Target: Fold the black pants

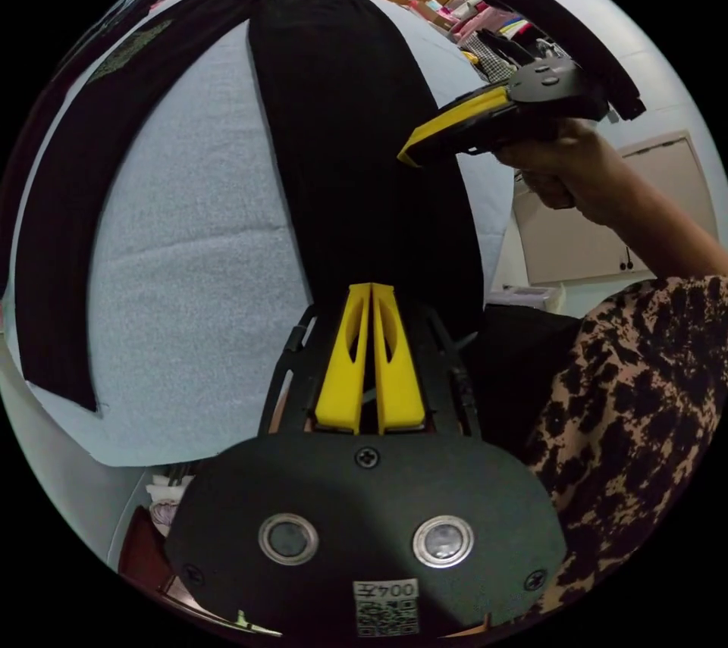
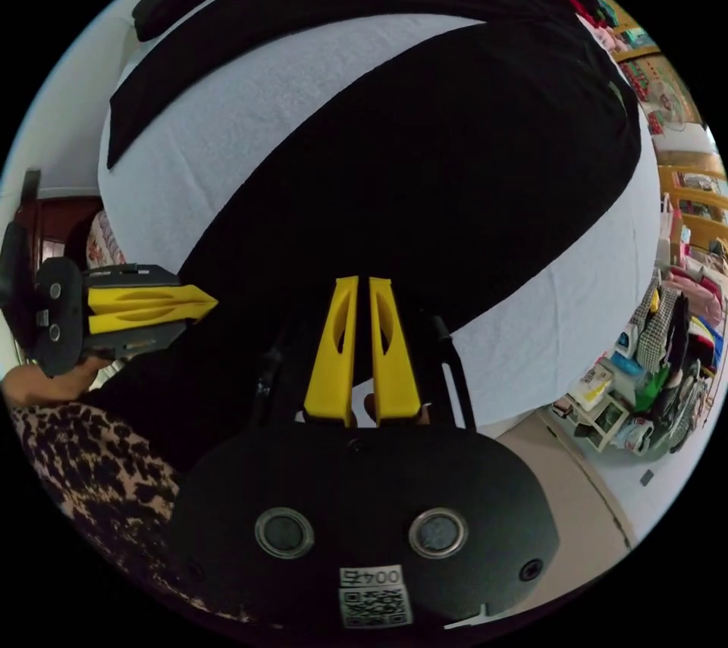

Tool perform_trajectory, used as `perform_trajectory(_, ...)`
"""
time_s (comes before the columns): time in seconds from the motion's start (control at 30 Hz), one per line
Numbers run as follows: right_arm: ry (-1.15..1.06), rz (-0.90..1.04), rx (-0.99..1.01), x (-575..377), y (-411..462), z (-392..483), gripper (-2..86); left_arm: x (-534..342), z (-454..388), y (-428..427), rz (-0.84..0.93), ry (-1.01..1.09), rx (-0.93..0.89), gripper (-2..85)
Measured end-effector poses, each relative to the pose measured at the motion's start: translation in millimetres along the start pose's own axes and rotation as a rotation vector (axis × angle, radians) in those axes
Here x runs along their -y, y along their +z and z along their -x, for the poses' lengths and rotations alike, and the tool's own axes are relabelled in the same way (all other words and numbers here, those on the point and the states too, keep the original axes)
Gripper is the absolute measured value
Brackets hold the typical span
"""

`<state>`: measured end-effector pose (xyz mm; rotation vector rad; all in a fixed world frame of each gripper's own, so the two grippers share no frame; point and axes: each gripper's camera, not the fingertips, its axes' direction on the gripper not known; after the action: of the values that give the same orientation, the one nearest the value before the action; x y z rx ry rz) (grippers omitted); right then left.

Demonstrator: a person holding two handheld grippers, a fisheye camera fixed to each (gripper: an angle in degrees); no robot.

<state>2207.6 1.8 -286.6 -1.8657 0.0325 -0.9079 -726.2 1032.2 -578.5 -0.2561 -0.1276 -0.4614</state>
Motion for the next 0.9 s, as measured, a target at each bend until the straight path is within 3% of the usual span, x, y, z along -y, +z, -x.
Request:
perform_trajectory(0.13, -0.022, 0.047, 0.089, 9, -4, -19, 7.5, 2, 0, 2, 0.001, -0.034, -0.011, 0.7)
perform_trajectory(0.47, -0.003, -0.100, 0.140, 40, -36, -117, 19.2, 18, -20, 4, 0.052, -0.102, 0.117, 0.5)
perform_trajectory(0.6, -0.092, -0.091, 0.166, 64, -36, -149, 13.9, 22, -25, 4, 0.067, -0.208, 0.153, 0.4)
perform_trajectory(0.73, -0.214, -0.072, 0.232, 87, -26, -177, 0.7, 27, -30, 3, 0.075, -0.309, 0.199, 0.4)
perform_trajectory(0.77, -0.236, -0.012, 0.207, 91, -16, -181, 0.0, 28, -31, 3, 0.083, -0.333, 0.211, 0.4)
perform_trajectory(0.9, -0.306, -0.084, 0.271, 89, -17, -188, -0.5, 31, -31, 0, 0.094, -0.417, 0.229, 0.4)
